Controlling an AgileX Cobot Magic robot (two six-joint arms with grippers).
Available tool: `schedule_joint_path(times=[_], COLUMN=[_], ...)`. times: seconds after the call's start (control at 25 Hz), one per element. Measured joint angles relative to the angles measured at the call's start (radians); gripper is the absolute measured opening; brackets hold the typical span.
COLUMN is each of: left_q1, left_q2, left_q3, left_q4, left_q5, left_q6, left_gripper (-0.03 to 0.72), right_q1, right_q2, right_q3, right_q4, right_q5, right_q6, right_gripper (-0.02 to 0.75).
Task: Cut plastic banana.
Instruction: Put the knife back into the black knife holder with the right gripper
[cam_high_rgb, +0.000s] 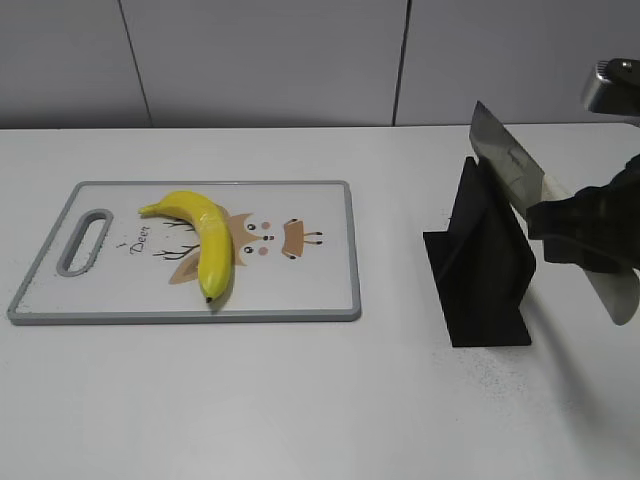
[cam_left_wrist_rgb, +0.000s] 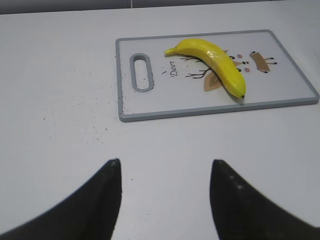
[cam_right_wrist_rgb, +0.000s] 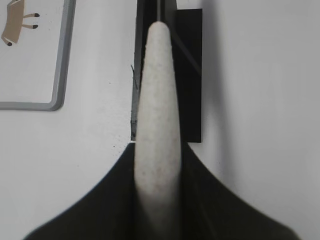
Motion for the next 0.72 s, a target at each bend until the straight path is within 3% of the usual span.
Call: schedule_joint_path(times=[0.52,0.56,0.72], left_q1=[0.0,0.0,0.0], left_q2=[0.0,0.0,0.0], left_q3=[0.0,0.0,0.0], left_q4=[0.0,0.0,0.0], left_q5=[0.0,0.0,0.0], left_q6=[0.0,0.0,0.0], left_gripper=[0.541,0.541,0.54], right_q1=[0.0,0.0,0.0], right_q2=[0.095,0.095,0.095], right_q3=[0.0,-0.001,-0.005], right_q4=[0.057,0.063,0.072], right_q5=[-0.001,-0.001,-0.001], right_q6=[-0.032,-0.043,-0.061], right_gripper=[0.178,0.228,0.561])
